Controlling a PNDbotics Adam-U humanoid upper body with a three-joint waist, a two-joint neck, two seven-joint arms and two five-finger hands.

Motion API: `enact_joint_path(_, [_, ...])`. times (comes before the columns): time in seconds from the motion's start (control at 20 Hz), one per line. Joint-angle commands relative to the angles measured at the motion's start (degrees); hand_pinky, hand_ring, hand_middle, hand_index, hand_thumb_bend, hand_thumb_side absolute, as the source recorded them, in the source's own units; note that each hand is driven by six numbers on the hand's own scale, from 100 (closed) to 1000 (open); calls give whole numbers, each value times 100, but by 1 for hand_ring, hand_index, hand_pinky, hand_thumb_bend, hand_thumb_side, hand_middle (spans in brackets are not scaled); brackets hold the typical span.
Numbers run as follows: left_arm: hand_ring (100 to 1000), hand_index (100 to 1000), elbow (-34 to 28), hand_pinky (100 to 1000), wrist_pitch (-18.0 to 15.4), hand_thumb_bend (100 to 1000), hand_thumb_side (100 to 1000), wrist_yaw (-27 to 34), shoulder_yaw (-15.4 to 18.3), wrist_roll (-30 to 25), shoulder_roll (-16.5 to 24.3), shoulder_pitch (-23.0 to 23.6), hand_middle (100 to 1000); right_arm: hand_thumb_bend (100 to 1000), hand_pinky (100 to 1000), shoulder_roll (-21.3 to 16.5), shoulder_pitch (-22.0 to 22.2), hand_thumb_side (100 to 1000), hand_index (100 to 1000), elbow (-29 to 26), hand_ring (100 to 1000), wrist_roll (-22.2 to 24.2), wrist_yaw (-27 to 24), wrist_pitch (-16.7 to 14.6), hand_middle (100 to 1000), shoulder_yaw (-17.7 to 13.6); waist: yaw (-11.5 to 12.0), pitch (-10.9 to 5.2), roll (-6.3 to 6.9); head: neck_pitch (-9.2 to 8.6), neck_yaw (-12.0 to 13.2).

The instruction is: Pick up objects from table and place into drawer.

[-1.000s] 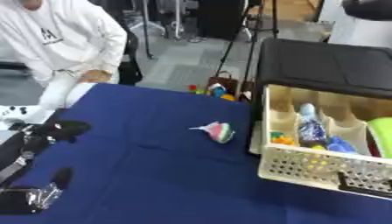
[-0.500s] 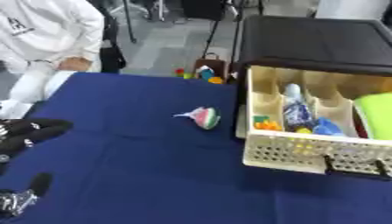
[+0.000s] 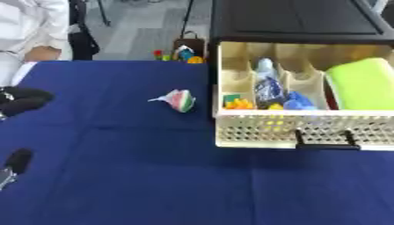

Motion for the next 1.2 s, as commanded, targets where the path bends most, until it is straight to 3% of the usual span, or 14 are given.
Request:
enact_joint_path(0.05, [841, 991, 199, 660, 120, 100, 749, 160, -23, -17, 520, -199, 850, 100, 678, -144, -30, 1000, 780, -52, 763, -51, -84, -223, 690, -122, -34, -54, 15, 14, 164])
enact_joint_path(0.4, [854, 981, 1103, 668, -38, 100, 751, 433, -127, 139, 969, -755, 868, 100, 677, -134, -6, 1000, 779, -52, 758, -51, -226, -659, 701, -218, -144, 6, 69, -50, 382])
enact_joint_path(0.75, [857, 985, 2217, 658, -300, 100, 776, 1007, -333, 42, 1166, -1545, 872, 100, 674, -90, -97, 1000, 777, -52, 752, -51, -405, -1219, 707, -230, -318, 104, 129, -204, 671])
enact_joint_path(1.2, [862, 989, 3055, 661, -547, 100, 798, 1171, -658, -283, 1099, -2328, 880, 100, 670, -41, -291, 1000, 776, -52, 747, -51, -569, -1390, 671, -229, -536, 259, 250, -391, 899])
